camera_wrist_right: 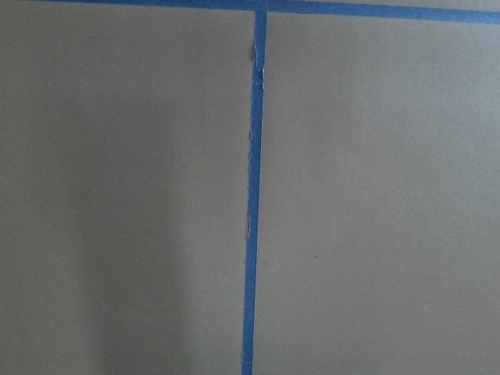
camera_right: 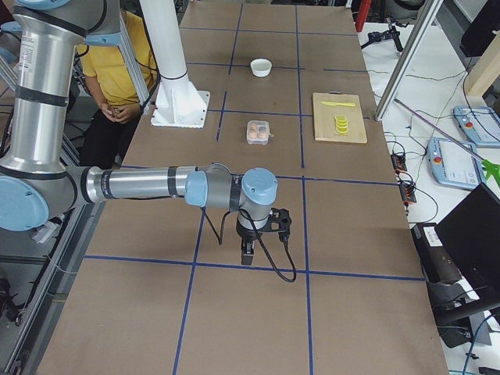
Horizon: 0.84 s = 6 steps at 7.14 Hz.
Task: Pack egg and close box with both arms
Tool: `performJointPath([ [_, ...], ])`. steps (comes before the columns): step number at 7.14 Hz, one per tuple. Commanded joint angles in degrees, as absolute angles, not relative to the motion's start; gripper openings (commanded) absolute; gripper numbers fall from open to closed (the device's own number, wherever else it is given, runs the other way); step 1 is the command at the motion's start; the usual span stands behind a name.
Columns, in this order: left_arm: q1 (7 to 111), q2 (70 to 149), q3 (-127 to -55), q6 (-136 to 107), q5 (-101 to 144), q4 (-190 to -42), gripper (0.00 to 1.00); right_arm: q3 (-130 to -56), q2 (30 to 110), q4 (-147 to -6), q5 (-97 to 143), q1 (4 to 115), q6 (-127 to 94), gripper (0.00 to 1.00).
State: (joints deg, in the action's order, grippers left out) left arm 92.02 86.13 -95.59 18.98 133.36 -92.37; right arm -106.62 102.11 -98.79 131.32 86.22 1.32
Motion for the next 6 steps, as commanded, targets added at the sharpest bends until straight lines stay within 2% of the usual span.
performJointPath([
  [1, 92.0, 86.1, -95.7, 19.1, 133.5, -92.4, 1.00, -106.6, 102.0, -98.8, 131.4, 86.2, 1.3, 1.00],
  [6, 92.0, 86.1, -95.5, 19.1, 133.5, -92.4, 1.00, -106.2, 101.8, -98.8, 131.4, 86.2, 1.4, 1.00],
])
